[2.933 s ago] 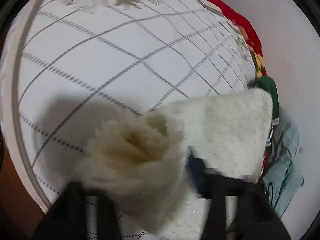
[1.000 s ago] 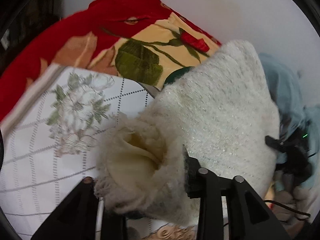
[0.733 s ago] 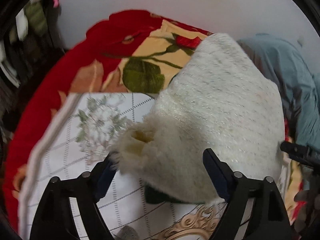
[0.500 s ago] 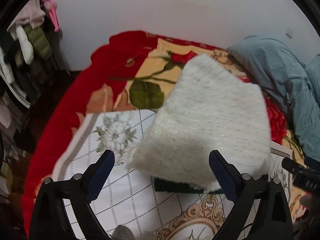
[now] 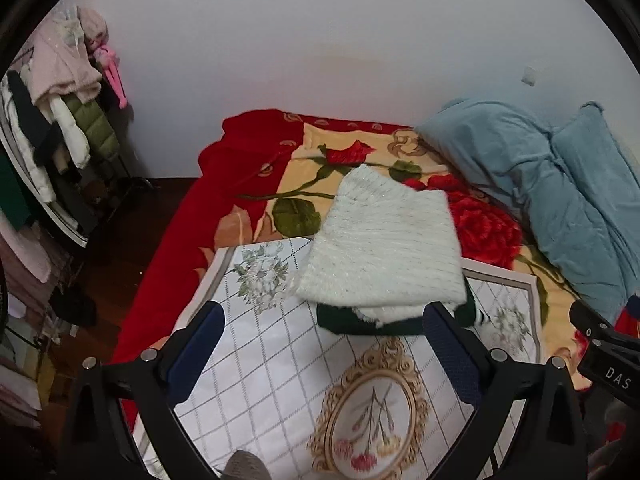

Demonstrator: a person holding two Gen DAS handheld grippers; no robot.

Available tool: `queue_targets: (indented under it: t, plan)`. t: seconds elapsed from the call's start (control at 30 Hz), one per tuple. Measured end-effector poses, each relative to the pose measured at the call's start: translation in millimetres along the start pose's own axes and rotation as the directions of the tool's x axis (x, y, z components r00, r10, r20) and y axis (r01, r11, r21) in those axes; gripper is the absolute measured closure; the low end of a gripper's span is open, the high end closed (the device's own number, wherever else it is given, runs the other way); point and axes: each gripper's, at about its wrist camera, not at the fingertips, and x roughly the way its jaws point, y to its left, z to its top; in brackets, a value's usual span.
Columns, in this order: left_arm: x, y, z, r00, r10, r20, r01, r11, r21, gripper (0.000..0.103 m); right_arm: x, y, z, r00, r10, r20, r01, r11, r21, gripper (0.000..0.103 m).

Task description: Fold large clothes

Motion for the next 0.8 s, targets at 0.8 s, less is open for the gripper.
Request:
queue_targets:
  t: [0.8]
  plan:
    - [-256, -18, -28, 0.995, -0.031, 0.094, 0.027, 0.998, 0.048, 0.002, -348, -100, -55, 0.981, 0.029, 0.193, -0.036, 0.999, 0.032, 0.000]
